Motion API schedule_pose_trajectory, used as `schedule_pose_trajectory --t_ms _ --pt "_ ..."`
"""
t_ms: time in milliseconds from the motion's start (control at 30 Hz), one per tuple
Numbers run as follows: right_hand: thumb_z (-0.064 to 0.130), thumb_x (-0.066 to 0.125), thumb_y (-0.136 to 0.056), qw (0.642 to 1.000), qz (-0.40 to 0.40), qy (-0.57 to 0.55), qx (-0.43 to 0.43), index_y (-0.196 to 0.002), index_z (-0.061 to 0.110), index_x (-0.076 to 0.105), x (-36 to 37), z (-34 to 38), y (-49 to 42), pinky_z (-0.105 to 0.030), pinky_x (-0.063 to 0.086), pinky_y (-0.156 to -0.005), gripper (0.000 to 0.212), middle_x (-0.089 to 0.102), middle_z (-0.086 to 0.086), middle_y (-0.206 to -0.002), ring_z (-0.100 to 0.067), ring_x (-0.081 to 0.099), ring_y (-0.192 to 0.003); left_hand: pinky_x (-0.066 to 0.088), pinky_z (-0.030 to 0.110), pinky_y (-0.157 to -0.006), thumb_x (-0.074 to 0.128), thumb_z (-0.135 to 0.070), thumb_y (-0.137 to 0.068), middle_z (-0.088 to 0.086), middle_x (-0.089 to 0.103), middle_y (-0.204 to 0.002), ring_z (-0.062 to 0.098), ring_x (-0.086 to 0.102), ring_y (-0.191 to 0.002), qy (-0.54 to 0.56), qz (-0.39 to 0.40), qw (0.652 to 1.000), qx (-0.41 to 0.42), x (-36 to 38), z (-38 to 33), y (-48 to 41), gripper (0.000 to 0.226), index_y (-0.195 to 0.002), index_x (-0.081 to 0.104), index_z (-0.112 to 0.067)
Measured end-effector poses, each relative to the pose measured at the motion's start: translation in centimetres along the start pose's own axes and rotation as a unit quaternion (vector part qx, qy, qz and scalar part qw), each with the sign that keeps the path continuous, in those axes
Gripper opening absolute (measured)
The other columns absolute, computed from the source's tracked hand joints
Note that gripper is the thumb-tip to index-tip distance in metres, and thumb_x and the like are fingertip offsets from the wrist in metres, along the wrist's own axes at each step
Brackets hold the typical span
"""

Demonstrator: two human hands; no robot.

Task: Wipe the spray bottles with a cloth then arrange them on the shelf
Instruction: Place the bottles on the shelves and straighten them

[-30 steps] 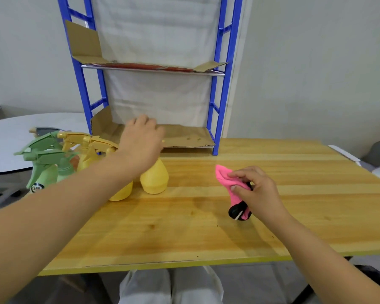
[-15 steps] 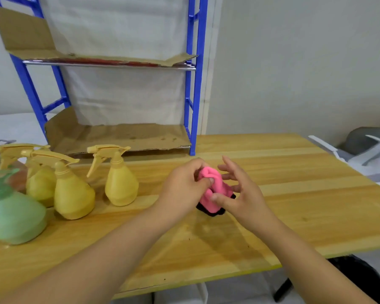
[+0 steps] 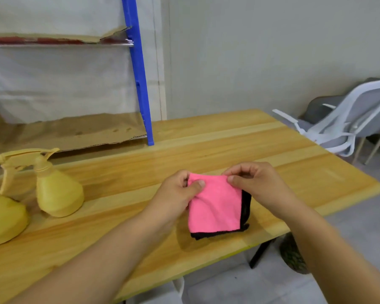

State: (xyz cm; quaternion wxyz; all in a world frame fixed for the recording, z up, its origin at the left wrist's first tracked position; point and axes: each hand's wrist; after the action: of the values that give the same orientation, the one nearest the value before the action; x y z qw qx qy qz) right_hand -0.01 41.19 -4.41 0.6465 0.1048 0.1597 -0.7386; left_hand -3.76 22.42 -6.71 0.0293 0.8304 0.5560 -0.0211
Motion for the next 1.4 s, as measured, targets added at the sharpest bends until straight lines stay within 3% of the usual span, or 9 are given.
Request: schedule_pose_trajectory --t_ms 100,167,233,300,567,867,1100,1267,1400 --pt "0.004 0.066 -0.083 0.999 -0.009 0.034 0.028 -0.083 0.013 0.073 -0.4 -1.3 -1.1 -0.016 0.049 -0.064 0.011 0.071 -0.003 -0.084 -0.005 0.063 -0.072 0.044 0.021 -0.047 0.055 -0.003 -0.09 0.003 0.055 -0.072 0.009 0.052 -0.056 0.064 0.008 0.993 -0.101 1.0 1.0 -0.4 0.014 -0.08 0.05 -0.011" --pt "0.007 0.07 -0.081 0.993 -0.015 0.11 0.027 -0.081 0.02 0.07 0.1 -2.9 -1.8 -0.014 0.047 -0.063 0.013 0.068 0.005 -0.081 -0.003 0.061 -0.071 0.052 0.027 -0.058 0.056 -0.005 -0.088 0.004 0.057 -0.085 0.014 0.059 -0.069 -0.163 -0.019 0.986 -0.039 0.9 2.4 -0.8 0.01 -0.09 0.052 -0.014" --pt "0.01 0.069 -0.082 0.984 -0.02 0.177 0.016 -0.088 0.022 0.069 0.6 -4.4 -2.0 -0.006 0.044 -0.065 0.014 0.065 0.01 -0.086 -0.001 0.059 -0.078 0.044 0.026 -0.085 0.056 -0.012 -0.085 -0.001 0.052 -0.109 0.015 0.054 -0.102 -0.429 -0.035 0.9 0.068 0.5 3.3 -0.6 0.033 -0.116 0.05 -0.019" --pt "0.011 0.069 -0.082 0.974 -0.032 0.226 -0.004 -0.095 0.02 0.07 0.7 -5.2 -1.8 -0.005 0.04 -0.067 0.015 0.062 0.008 -0.091 -0.002 0.057 -0.083 0.031 0.017 -0.089 0.058 -0.022 -0.084 -0.008 0.045 -0.113 0.011 0.041 -0.113 -0.493 -0.027 0.856 0.152 0.2 3.5 -0.3 0.045 -0.127 0.047 -0.025" --pt "0.01 0.066 -0.081 0.948 -0.008 0.317 -0.021 -0.085 0.024 0.072 1.8 -5.1 -1.9 -0.032 0.05 -0.077 0.016 0.065 0.009 -0.089 -0.01 0.059 -0.086 0.032 0.023 -0.097 0.071 -0.039 -0.074 -0.009 0.047 -0.115 0.013 0.035 -0.112 -0.48 0.086 0.867 0.101 -0.2 4.0 -0.4 0.058 -0.128 0.052 -0.031" --pt "0.008 0.068 -0.081 0.956 -0.008 0.259 -0.134 -0.083 0.025 0.072 7.8 -0.4 -3.7 -0.024 0.047 -0.076 0.018 0.064 0.014 -0.083 -0.007 0.058 -0.085 0.035 0.02 -0.083 0.066 -0.033 -0.079 -0.018 0.055 -0.098 0.007 0.049 -0.101 -0.357 -0.109 0.919 0.124 -8.4 0.8 3.2 0.024 -0.103 0.065 -0.031" --pt "0.008 0.068 -0.078 0.951 0.041 0.192 -0.238 -0.084 0.025 0.073 17.8 5.2 -5.7 -0.022 0.043 -0.076 0.02 0.063 0.011 -0.081 -0.01 0.057 -0.087 0.043 0.022 -0.086 0.067 -0.028 -0.081 -0.022 0.057 -0.099 0.001 0.051 -0.097 -0.365 -0.209 0.898 0.127 -16.8 -2.0 7.9 0.021 -0.101 0.065 -0.034" --pt "0.008 0.067 -0.078 0.944 0.043 0.162 -0.283 -0.104 0.025 0.07 23.9 9.8 -6.8 -0.022 0.041 -0.084 0.031 0.056 0.009 -0.097 -0.01 0.051 -0.099 0.037 0.026 -0.072 0.067 -0.026 -0.08 -0.015 0.059 -0.095 0.009 0.053 -0.094 -0.458 -0.315 0.82 0.135 -22.7 -4.5 11.4 0.023 -0.103 0.067 -0.029" --pt "0.015 0.067 -0.081 0.935 0.071 0.198 -0.285 -0.128 0.024 0.054 27.3 12.9 -7.6 -0.018 0.031 -0.095 0.05 0.05 0.005 -0.116 -0.011 0.044 -0.113 0.046 0.038 -0.073 0.072 -0.022 -0.074 0.006 0.066 -0.096 0.031 0.057 -0.091 -0.632 -0.349 0.679 0.131 -28.1 -5.8 12.9 0.03 -0.103 0.069 -0.017"
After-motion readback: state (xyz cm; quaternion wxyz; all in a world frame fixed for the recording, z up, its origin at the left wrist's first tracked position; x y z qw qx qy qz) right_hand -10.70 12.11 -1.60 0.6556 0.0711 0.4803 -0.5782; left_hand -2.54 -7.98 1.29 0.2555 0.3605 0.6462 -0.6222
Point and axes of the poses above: each hand's wrist, its own y-axis away from the middle knuckle, its own x-axis out of the palm, z = x × y
